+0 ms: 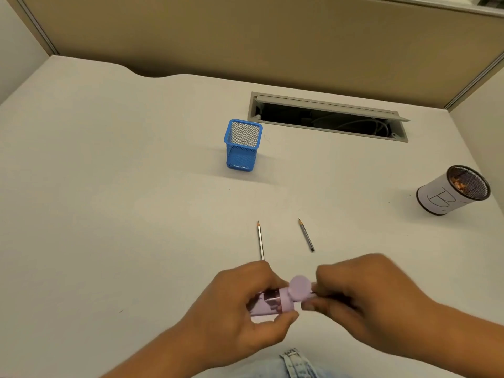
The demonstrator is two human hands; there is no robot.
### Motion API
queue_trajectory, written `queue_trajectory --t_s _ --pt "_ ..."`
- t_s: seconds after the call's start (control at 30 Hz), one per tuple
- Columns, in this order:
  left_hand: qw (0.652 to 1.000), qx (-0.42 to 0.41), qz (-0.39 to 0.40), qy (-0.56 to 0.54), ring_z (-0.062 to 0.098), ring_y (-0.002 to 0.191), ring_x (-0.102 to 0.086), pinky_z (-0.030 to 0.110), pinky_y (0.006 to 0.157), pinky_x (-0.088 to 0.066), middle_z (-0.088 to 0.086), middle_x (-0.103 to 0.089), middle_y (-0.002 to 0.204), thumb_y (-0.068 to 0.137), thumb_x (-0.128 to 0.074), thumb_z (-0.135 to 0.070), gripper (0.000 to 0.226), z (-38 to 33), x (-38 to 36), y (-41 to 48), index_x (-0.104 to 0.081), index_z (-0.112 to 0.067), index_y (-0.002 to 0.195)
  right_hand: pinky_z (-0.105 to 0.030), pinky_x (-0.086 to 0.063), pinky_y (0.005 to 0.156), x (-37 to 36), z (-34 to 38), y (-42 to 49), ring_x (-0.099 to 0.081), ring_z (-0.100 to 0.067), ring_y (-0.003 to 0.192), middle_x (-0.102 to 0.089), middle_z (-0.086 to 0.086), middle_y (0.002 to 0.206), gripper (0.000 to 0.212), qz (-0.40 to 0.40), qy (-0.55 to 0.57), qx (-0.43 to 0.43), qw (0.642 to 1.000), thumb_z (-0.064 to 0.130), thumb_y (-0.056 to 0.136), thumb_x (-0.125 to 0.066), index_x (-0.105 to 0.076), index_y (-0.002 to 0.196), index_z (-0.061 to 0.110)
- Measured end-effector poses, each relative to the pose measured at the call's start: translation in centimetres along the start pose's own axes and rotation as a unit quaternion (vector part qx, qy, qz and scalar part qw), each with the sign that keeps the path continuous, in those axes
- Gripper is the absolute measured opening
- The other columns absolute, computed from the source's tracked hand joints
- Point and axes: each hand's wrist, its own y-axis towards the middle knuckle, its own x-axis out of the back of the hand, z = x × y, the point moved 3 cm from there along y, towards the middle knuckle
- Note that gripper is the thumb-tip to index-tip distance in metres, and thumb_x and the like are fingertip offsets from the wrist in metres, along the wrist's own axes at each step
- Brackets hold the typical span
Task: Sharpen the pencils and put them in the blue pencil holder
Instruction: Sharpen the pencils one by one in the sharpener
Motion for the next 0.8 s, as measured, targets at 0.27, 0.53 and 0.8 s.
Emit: queue_trajectory --t_s 0.27,0.53,0.8 --pt "0.951 -0.215 -0.004 0.223 0.021 0.056 -0.055 0.027 0.040 -0.043 0.000 -0.068 0.078 0.093 -0.064 -0.035 0.020 0.4 0.3 -0.2 -0.060 -0.018 0.102 -0.019 -0.023 0.042 -2.2 -1.6 0.2 -0.029 -0.011 0.041 -0.045 0.005 0.044 0.044 0.238 0.417 -0.250 0.841 0.048 0.096 -0.056 -0.066 0.065 0.019" --pt "0.991 0.052 -0.125 0.023 0.004 0.057 -0.046 0.013 0.052 -0.036 -0.030 -0.056 0.077 0.081 -0.070 -0.042 0.019 3.3 1.4 -0.6 -0.058 -0.028 0.086 -0.015 -0.034 0.047 -2.9 -4.2 1.2 -0.041 -0.008 0.047 -0.059 0.005 0.057 0.039 0.064 0.416 -0.287 0.860 0.043 0.096 -0.054 -0.070 0.072 0.017" --pt "0.972 0.125 -0.172 -0.102 0.011 0.057 -0.053 0.021 0.053 -0.045 -0.002 -0.066 0.072 0.078 -0.071 -0.043 0.014 3.8 0.8 -1.0 -0.064 -0.032 0.081 -0.018 -0.046 0.050 -7.1 -8.3 3.1 -0.055 -0.004 0.051 -0.066 0.010 0.062 0.010 -0.103 0.356 -0.362 0.855 0.017 0.084 -0.072 -0.073 0.074 0.019"
